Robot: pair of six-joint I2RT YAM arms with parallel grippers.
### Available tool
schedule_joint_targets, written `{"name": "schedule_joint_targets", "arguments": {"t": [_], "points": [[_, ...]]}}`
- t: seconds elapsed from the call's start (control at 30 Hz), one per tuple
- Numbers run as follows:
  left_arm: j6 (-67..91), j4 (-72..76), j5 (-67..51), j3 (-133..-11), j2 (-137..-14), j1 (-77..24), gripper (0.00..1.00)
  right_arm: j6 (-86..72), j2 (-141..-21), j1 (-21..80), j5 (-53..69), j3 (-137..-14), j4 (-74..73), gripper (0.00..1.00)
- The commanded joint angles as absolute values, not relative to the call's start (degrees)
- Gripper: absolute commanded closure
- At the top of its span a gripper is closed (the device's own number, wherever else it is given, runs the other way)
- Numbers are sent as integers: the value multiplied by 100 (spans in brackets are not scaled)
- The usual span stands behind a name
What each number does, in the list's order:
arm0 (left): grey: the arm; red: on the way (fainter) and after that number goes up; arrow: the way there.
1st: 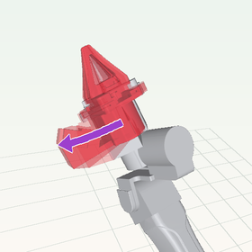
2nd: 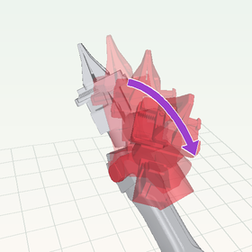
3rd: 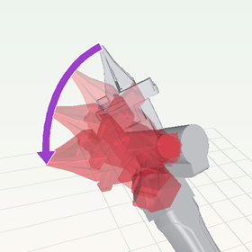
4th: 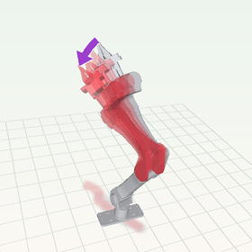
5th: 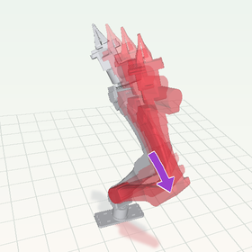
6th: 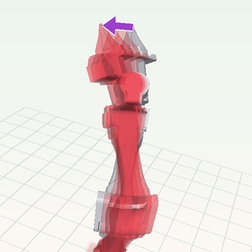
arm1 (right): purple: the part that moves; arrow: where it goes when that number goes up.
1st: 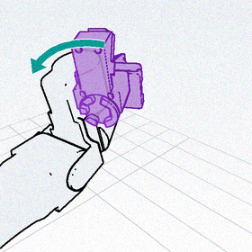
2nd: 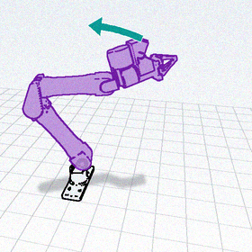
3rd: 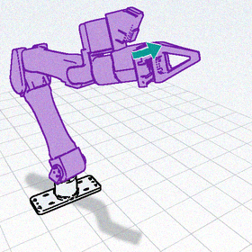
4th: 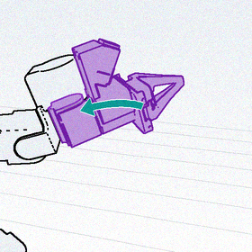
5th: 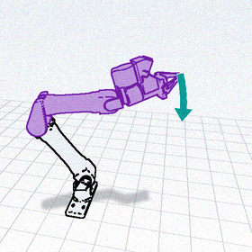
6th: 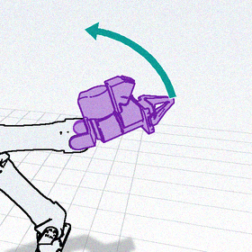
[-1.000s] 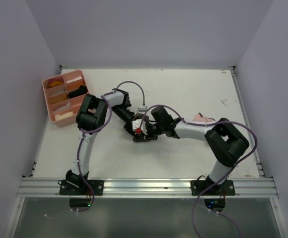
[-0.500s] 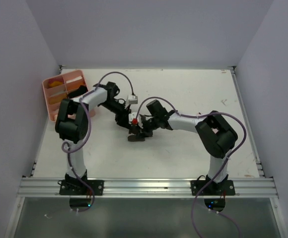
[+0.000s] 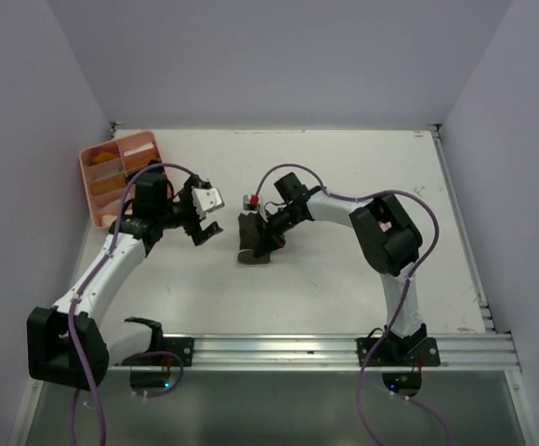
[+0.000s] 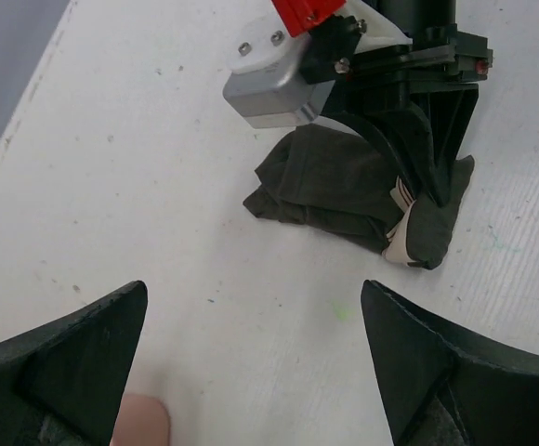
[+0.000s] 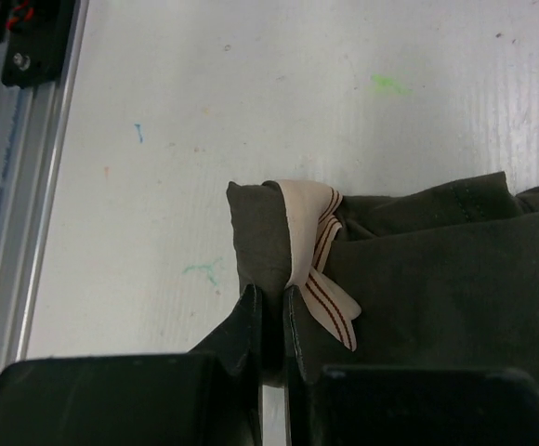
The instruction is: Roll the underwear
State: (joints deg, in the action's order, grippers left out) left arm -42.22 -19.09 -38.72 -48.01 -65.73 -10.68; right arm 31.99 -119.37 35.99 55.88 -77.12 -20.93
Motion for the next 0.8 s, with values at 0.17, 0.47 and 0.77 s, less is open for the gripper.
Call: {"name": "schedule_joint_targets", "arguments": {"t": [0.17, 0.47, 0.77], "points": [[-3839, -1128, -2073, -4153, -6848, -2204, 0, 2654, -12946, 3305, 6099, -8217, -3366, 100], [-4772, 157, -2057, -2751, -6047, -3752, 1, 2602, -13412, 3261, 6258, -8709, -3805, 100], [-4860, 580, -1846, -2655, -6767, -4122, 25, 2347, -13816, 3217, 6302, -9009, -4078, 100]]}}
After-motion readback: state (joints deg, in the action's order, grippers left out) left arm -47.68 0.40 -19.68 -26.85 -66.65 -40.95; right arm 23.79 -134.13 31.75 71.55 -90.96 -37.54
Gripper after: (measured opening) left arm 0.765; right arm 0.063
